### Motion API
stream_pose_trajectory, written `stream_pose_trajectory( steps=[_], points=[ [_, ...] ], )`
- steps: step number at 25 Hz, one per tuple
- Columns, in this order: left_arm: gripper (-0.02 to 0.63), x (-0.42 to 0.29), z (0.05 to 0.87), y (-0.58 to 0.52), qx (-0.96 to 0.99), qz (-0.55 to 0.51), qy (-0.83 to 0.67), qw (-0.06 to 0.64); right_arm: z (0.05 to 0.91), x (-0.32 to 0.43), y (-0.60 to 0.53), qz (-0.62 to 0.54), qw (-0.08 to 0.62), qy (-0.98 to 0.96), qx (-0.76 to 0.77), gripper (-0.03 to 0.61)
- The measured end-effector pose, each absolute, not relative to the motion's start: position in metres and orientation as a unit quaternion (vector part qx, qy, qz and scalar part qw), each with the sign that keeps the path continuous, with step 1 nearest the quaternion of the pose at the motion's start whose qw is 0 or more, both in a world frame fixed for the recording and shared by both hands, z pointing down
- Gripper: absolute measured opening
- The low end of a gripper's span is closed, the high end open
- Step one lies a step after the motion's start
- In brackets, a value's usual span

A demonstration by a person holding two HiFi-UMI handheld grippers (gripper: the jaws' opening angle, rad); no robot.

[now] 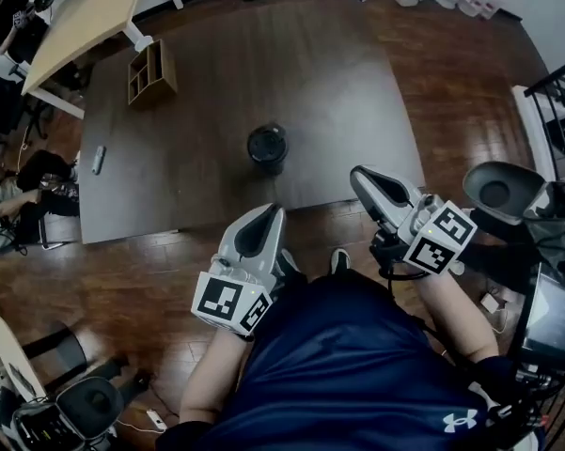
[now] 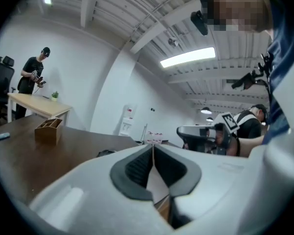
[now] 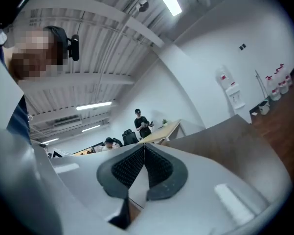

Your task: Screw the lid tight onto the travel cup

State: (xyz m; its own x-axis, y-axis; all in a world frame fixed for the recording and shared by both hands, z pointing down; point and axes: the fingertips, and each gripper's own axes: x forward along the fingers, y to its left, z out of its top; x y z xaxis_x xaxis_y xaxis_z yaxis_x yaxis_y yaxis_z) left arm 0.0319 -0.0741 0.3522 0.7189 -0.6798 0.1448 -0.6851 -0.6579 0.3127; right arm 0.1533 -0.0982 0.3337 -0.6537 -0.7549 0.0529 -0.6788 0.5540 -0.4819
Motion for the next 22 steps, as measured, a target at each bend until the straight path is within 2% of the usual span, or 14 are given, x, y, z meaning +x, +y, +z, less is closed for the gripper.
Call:
stream_pose_trajectory(
  steps=[6, 22],
  points=[
    [0.024, 0.064, 0.353, -0.062, 0.915, 0.046, -0.368, 0.158, 0.330, 0.179, -0.082, -0.091, 0.018, 0.869, -0.487, 0.012],
    [0.038, 0.065, 0.358, -0.045, 0.902, 0.036, -0.398, 0.163, 0.343, 0.166, -0.060, -0.082, -0.005, 0.898, -0.431, 0.012]
  ],
)
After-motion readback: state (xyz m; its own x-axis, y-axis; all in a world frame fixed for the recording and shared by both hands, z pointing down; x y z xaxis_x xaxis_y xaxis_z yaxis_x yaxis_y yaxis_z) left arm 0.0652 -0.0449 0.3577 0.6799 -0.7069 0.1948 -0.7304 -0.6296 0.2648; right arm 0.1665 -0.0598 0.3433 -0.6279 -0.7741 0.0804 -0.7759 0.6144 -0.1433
